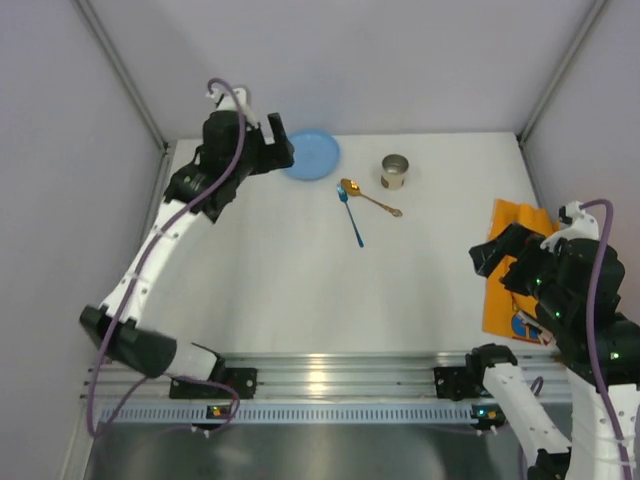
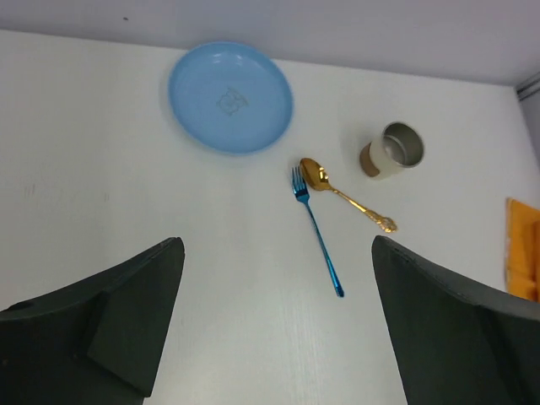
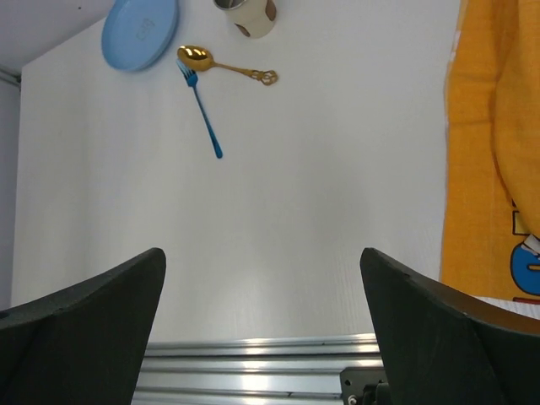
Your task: Set the dinner table for one person
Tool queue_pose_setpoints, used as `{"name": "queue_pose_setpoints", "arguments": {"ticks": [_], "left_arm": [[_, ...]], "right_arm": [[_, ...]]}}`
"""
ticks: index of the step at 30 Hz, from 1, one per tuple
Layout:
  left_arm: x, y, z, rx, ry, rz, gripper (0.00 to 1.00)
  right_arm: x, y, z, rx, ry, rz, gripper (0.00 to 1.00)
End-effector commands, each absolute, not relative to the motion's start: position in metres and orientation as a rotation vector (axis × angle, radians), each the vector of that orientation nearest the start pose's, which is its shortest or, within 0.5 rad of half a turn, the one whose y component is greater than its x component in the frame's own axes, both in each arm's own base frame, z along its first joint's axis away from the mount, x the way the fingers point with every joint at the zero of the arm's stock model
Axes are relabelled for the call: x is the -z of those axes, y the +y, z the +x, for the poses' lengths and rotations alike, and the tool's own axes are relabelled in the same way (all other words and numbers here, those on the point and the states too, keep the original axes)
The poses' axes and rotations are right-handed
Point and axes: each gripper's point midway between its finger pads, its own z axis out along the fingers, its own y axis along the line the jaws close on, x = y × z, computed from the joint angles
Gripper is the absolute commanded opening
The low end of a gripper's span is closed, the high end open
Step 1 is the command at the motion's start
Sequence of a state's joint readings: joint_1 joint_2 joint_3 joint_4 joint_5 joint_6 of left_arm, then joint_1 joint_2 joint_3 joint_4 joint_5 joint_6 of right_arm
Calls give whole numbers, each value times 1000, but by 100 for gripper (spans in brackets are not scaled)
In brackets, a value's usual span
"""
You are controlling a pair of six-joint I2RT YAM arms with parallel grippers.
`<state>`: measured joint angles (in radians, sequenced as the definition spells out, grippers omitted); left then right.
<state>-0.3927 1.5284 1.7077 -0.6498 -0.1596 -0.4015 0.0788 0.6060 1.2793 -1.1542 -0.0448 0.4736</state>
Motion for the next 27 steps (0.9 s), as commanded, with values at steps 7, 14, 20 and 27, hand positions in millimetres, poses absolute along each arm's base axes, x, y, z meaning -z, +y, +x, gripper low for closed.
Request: {"name": "queue_pose_setpoints", "arguments": {"ticks": [7, 14, 20, 27], "left_arm": [[-340, -114, 341, 480, 1935, -307, 99], [-269, -113, 320, 433, 2101, -330, 99], [-201, -143, 283, 431, 2307, -210, 98], [-180, -159, 235, 633, 2382, -102, 97]], "right_arm": [[-314, 23, 163, -270, 2049, 405, 100], [-286, 40, 210, -352, 2170, 518, 100], [-189, 36, 233, -196, 2521, 647, 100], [-125, -32, 254, 92, 2581, 890, 100]]}}
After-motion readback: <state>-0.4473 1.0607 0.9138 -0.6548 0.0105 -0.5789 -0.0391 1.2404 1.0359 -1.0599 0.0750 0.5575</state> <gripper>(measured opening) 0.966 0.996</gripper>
